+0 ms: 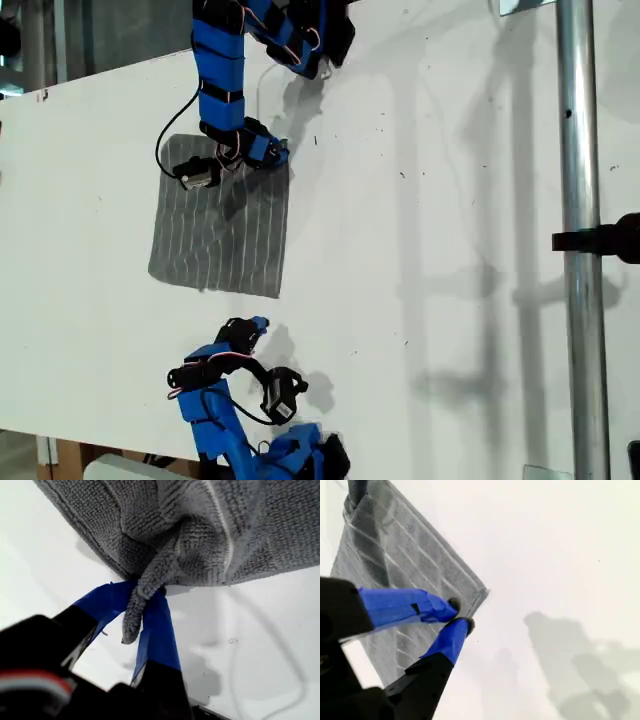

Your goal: Grasp corners of a towel and fold twice.

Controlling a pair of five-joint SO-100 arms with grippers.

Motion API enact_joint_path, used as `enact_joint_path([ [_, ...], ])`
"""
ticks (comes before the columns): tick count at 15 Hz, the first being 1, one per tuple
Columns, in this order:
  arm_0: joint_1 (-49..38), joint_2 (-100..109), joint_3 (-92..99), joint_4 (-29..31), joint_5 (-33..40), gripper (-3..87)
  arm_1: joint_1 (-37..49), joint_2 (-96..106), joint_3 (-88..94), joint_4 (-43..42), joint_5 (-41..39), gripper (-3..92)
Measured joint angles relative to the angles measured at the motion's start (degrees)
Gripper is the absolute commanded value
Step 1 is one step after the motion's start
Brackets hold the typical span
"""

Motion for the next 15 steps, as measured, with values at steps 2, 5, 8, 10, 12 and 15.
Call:
enact_joint_path([
  [2, -3.2, -4.3, -7.1, 2.3, 7.5, 44.3, 0.0, 1.7, 1.7, -0.8, 0.3, -0.2],
  [5, -6.9, -16.8, -22.9, 7.4, 16.9, 41.3, 0.0, 2.9, 2.8, -1.3, 0.4, -0.2],
  [8, -8.2, -28.7, -30.2, 5.0, 20.1, 39.0, 0.0, 2.9, 2.9, -1.3, 0.4, -0.2],
  [10, -8.2, -35.1, -30.9, 2.3, 19.8, 37.0, 0.0, 3.6, 3.3, -1.3, 0.4, -0.2],
  [12, -8.2, -40.7, -32.2, 0.6, 18.2, 35.8, 0.0, 3.6, 3.4, -1.3, 0.4, -0.2],
  [15, -8.3, -45.4, -32.4, -1.1, 14.6, 19.6, 0.0, 3.6, 3.4, -1.3, 0.4, -0.2],
])
